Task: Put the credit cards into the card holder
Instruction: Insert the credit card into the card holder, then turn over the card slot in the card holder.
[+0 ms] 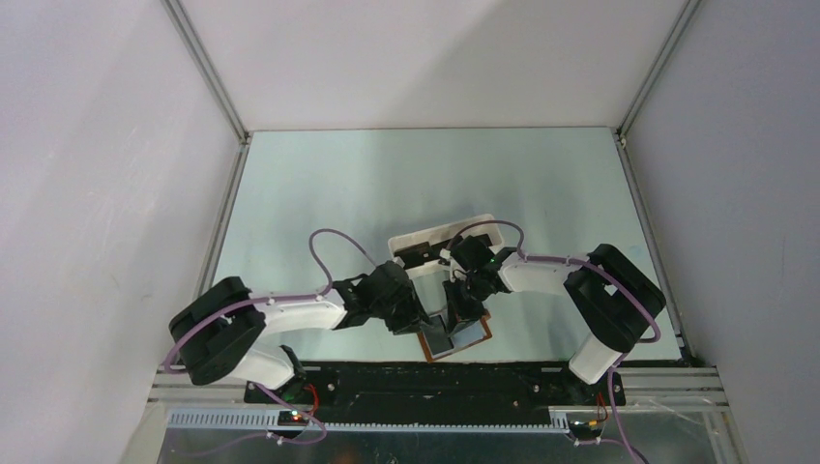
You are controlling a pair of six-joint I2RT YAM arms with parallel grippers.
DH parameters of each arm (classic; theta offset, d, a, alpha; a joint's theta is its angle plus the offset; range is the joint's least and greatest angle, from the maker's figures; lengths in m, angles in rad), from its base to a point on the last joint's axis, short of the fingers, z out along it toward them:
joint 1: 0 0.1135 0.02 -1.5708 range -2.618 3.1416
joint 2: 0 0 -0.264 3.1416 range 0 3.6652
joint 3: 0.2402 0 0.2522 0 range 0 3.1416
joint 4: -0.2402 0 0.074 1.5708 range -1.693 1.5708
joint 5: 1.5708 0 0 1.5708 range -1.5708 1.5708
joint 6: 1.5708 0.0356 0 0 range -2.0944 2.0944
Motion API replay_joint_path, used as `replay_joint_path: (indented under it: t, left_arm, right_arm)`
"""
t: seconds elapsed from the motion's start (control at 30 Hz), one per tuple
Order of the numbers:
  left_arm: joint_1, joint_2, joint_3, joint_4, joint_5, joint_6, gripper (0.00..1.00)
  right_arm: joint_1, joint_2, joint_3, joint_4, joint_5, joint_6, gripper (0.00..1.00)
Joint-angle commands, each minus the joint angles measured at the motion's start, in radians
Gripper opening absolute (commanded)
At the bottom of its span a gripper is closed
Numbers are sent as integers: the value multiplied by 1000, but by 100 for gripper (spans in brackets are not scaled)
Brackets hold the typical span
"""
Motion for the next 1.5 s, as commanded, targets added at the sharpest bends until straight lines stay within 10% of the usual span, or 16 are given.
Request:
replay_joint_path:
  t: [0.0, 0.37, 0.73, 1.47]
  left_arm:
    - [-6, 14, 17, 105, 4, 17, 39]
    - [-7, -65, -1, 176, -4, 22, 33]
    - [-7, 89, 50, 265, 89, 19, 39]
    - [-58, 315, 252, 295, 210, -12, 61]
  right_arm:
    - [24, 48, -20, 35, 108, -13, 0]
    - [24, -66, 2, -16, 87, 11, 4]
    - [-14, -255, 63, -189, 181, 5, 49]
    - [-359, -452, -30, -301, 80, -132, 50]
